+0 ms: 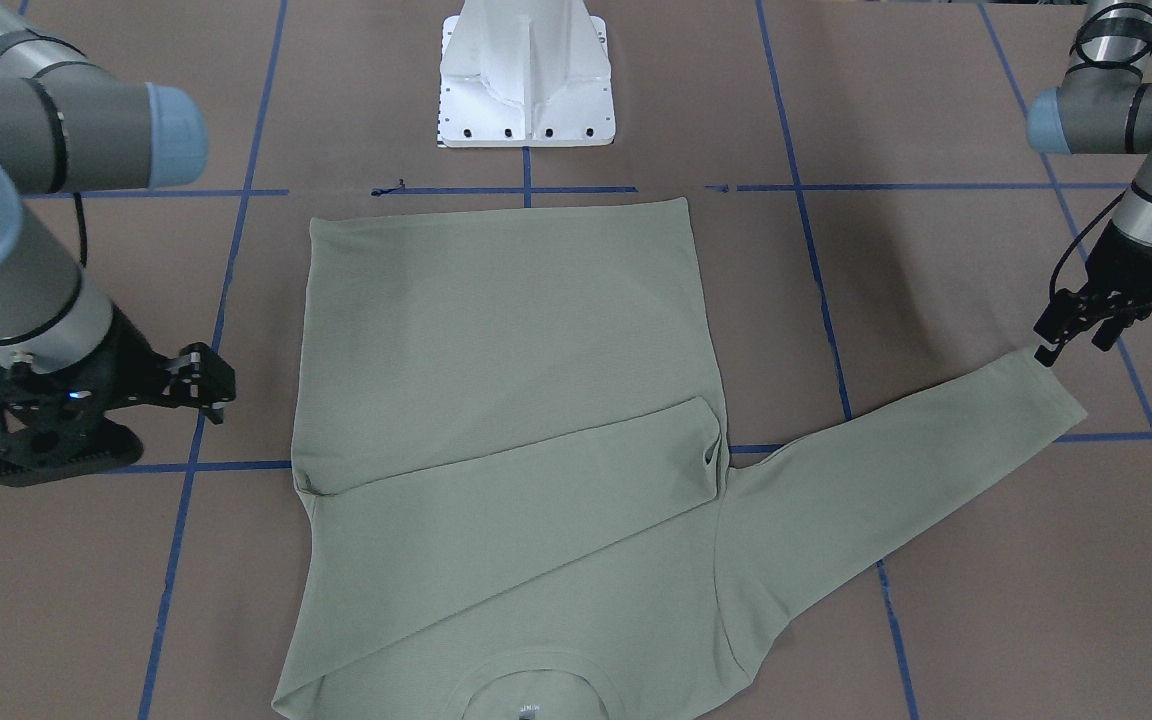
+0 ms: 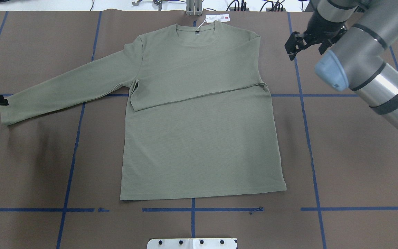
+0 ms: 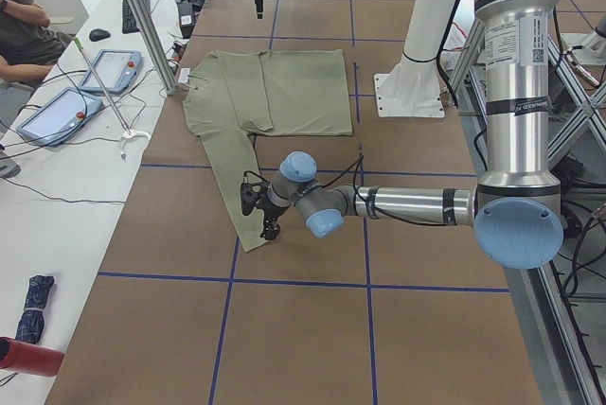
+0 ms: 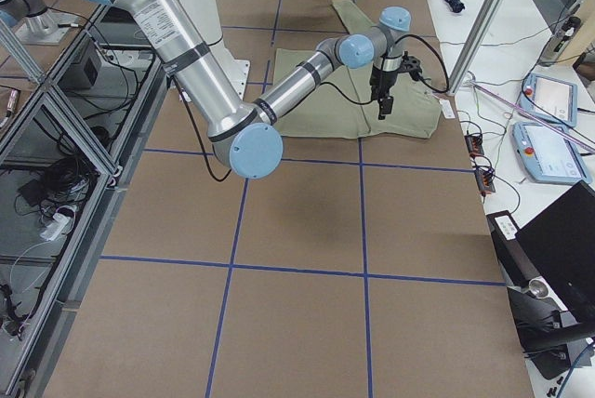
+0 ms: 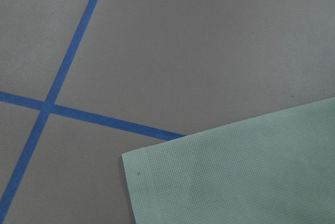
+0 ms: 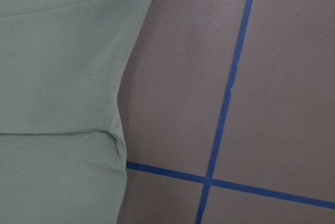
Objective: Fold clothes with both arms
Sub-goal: 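Release the sleeve and withdraw the right gripper to the shirt's side, then lower the left gripper and grasp the cuff of the other sleeve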
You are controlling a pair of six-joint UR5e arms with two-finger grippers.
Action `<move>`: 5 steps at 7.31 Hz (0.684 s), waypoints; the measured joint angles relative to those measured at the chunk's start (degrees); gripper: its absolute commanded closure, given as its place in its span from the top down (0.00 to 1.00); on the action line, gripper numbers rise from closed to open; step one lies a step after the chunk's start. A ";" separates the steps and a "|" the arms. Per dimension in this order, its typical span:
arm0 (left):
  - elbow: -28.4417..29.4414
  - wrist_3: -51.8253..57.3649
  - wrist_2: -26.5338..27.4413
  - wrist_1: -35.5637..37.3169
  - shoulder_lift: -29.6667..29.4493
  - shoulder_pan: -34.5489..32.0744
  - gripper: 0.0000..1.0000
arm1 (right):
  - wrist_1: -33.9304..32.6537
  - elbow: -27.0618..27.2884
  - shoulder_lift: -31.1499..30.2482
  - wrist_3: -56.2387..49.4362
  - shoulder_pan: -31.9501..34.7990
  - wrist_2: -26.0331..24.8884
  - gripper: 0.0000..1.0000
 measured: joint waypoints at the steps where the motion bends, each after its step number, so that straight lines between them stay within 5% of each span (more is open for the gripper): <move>1: 1.75 -0.47 1.99 0.00 -0.83 1.00 1.00 | 0.01 0.61 -2.46 -2.97 1.82 1.45 1.00; 5: 7.70 -0.50 4.68 -0.09 -4.13 3.01 1.00 | 0.02 1.94 -5.22 -5.58 3.25 2.48 1.00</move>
